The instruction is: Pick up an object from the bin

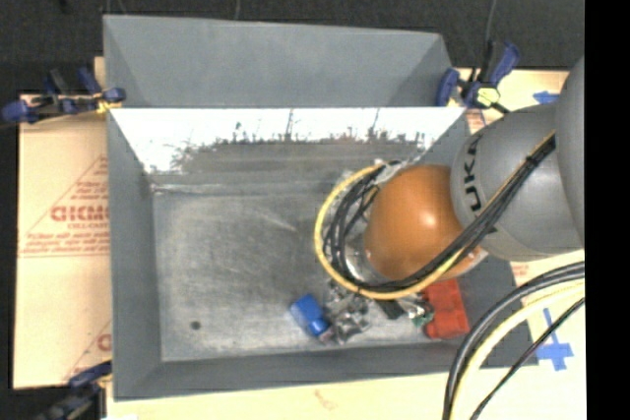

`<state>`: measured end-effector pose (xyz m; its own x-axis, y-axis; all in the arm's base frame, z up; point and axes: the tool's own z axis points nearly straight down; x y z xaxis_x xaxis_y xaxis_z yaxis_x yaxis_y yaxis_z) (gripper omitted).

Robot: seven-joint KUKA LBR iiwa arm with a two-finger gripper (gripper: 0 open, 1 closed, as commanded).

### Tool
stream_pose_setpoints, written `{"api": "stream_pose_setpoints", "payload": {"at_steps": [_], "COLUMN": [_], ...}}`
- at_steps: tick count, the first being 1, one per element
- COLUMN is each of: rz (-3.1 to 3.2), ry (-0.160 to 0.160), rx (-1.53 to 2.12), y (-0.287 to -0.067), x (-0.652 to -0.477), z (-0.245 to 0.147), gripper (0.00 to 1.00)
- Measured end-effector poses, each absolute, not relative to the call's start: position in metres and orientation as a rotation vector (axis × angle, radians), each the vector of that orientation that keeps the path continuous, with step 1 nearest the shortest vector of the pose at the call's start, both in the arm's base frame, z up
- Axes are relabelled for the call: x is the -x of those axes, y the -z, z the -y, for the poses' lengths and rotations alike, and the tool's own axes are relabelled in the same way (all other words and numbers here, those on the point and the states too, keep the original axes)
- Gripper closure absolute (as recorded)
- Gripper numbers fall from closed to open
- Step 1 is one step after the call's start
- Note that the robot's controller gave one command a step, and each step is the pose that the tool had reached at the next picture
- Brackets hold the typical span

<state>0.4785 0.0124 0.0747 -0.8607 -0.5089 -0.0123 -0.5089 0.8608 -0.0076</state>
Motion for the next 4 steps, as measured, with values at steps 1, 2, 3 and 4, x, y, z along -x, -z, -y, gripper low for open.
{"api": "stream_pose_setpoints", "payload": {"at_steps": [1,2,3,4], "rz": [-2.999,-2.864,-2.846,-2.847], "ry": [0.005,0.010,0.015,-0.002], "rx": [0.822,1.237,1.272,1.298], "y": [-0.076,-0.074,-0.075,-0.073], "x": [-0.483,-0.484,-0.480,-0.491], "z": [-0.015,-0.031,-0.065,-0.054], "gripper": [0.00,0.00,0.00,0.00]}}
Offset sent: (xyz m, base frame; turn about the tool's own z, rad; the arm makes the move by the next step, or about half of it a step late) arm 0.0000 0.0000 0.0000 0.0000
